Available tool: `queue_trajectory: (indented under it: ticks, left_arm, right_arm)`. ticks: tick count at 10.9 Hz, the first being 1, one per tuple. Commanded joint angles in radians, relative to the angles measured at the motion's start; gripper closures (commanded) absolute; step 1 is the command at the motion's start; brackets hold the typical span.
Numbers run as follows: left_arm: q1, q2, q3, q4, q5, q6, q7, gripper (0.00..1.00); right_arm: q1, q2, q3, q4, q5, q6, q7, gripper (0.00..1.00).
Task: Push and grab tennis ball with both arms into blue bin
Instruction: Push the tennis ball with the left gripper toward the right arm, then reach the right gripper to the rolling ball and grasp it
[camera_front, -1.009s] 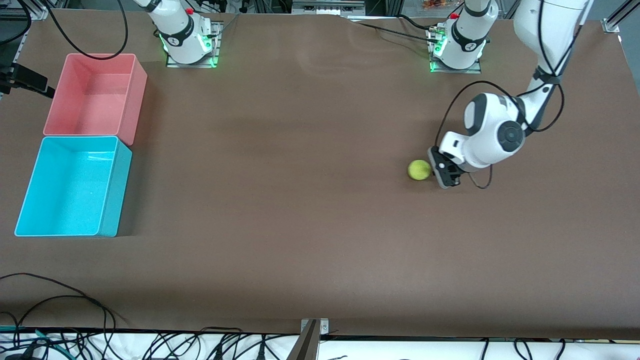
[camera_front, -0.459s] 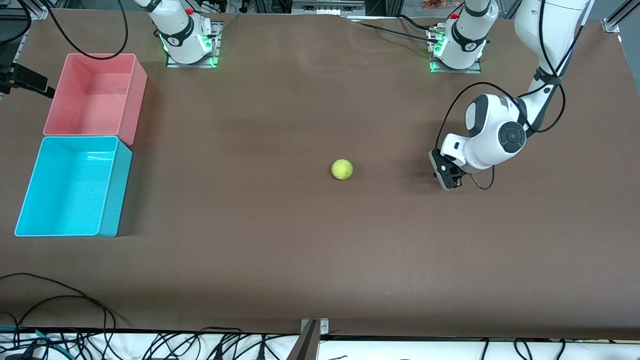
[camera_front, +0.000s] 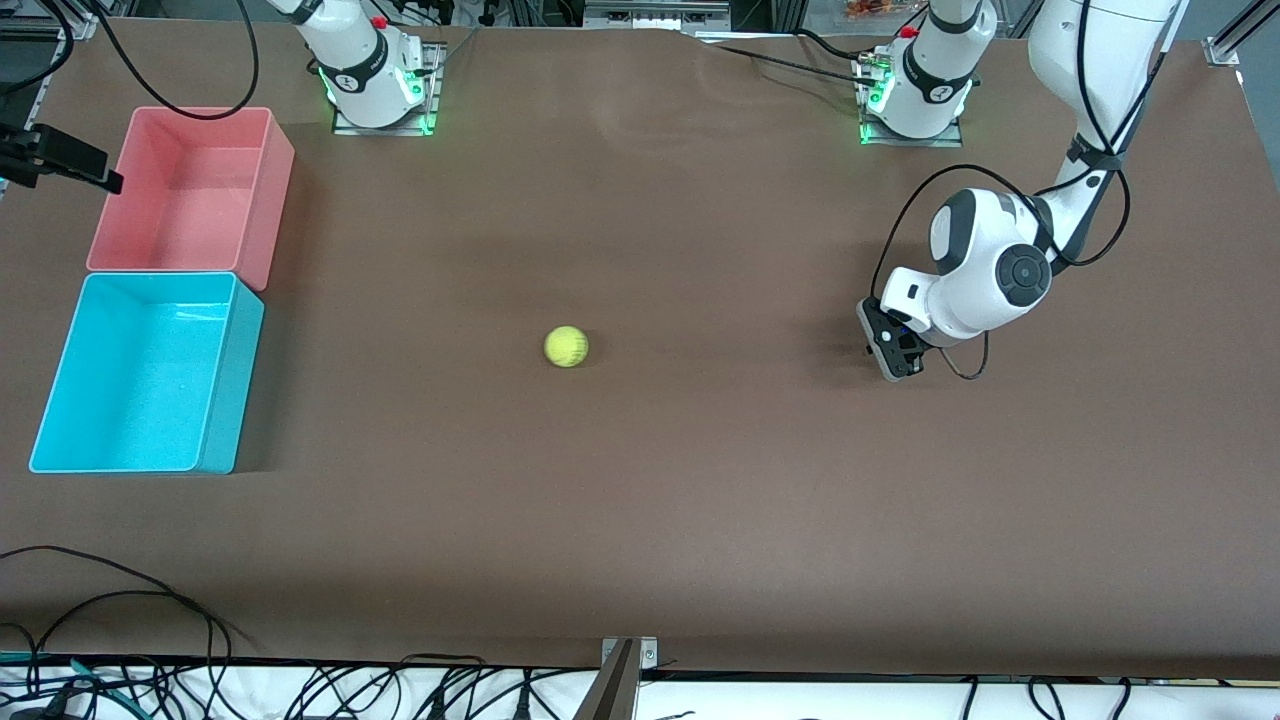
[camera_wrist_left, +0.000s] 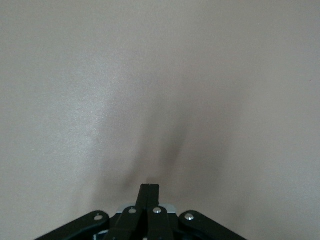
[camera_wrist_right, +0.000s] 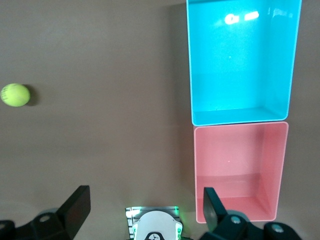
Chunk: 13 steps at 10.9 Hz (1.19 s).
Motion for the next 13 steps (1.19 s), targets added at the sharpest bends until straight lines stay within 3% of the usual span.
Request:
queue_trajectory:
  ticks: [1,5,6,8,10,13]
  left_arm:
    - [0.001,0.005,0.000,0.009,-0.021,-0.004,0.017,1.00]
    - [0.010,-0.001,0.004,0.006,-0.021,-0.008,0.019,0.98]
    - [0.015,-0.015,0.009,0.003,-0.021,-0.013,0.019,0.72]
    - [0.035,-0.056,0.013,0.003,-0.021,-0.058,0.022,0.62]
    - [0.056,-0.125,0.030,-0.006,-0.021,-0.103,0.037,0.00]
    - [0.058,-0.207,0.050,-0.034,-0.002,-0.129,0.068,0.00]
  right_arm:
    - [-0.001,0.027,-0.002,-0.050,0.032,0.012,-0.013,0.00]
    - [0.004,-0.005,0.021,-0.262,0.071,0.212,-0.021,0.00]
    - [0.004,-0.010,0.037,-0.330,0.069,0.275,-0.021,0.00]
    - [0.004,-0.039,0.064,-0.488,0.063,0.440,-0.021,0.00]
    - [0.004,-0.033,0.100,-0.601,0.051,0.637,-0.022,0.00]
    - [0.028,0.047,0.107,-0.586,-0.118,0.746,-0.030,0.00]
